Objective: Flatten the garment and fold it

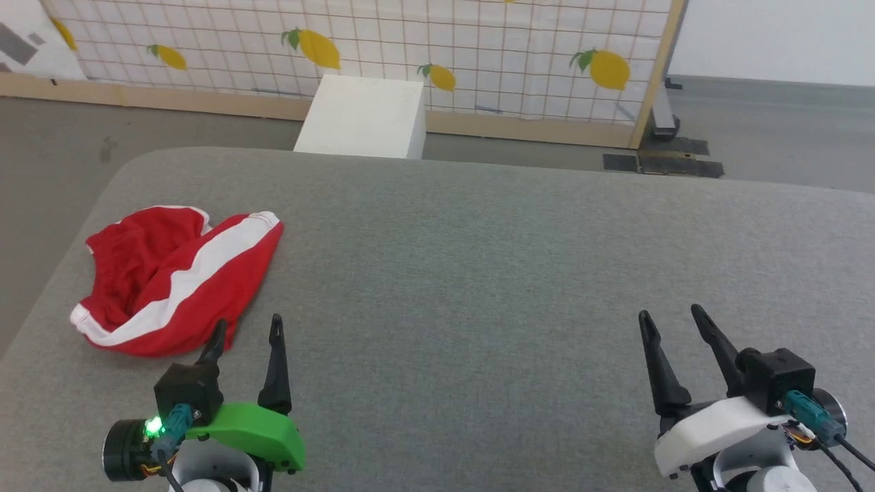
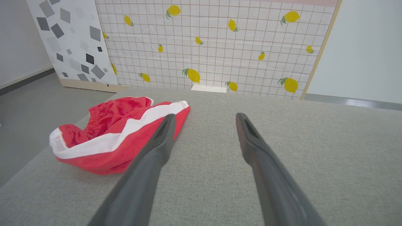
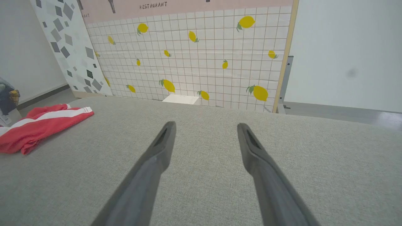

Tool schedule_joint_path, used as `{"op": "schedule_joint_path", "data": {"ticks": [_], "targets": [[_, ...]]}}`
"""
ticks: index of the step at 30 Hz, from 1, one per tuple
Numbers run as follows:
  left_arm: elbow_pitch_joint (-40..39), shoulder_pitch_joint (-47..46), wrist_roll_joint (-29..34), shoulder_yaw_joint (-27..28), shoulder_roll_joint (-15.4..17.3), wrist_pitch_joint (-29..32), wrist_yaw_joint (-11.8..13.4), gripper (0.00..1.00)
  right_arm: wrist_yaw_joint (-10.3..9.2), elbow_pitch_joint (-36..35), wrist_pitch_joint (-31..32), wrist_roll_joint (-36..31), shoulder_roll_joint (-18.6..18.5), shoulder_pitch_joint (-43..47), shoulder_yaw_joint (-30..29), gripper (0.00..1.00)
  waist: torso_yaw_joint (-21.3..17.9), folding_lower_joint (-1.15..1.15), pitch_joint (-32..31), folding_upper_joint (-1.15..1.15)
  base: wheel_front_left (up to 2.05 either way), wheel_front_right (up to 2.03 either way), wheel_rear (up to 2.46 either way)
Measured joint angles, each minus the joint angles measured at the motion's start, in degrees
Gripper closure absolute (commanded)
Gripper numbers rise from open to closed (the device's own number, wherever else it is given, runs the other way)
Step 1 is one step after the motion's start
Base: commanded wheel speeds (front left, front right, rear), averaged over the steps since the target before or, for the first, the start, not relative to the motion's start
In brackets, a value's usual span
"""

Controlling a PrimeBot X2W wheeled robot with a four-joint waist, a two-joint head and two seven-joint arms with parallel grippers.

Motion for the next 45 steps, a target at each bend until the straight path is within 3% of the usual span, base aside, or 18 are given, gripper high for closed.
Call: {"op": "schedule_joint_path", "data": {"ticks": [23,45], "targets": [[1.3,1.4,-2.3,2.0,0.0,-3.5,0.0,0.0,0.0,3.4,-3.5,4.3,0.0,1.0,2.2,0.0,11.2,0.0,-0.4,0.0,0.0,0.0,0.0],[2.0,2.4,-2.9,2.4,0.0,-6.2,0.0,0.0,0.0,6.4,-6.2,5.7,0.0,1.4,2.8,0.0,16.8,0.0,-0.7,0.0,0.0,0.0,0.0]]}}
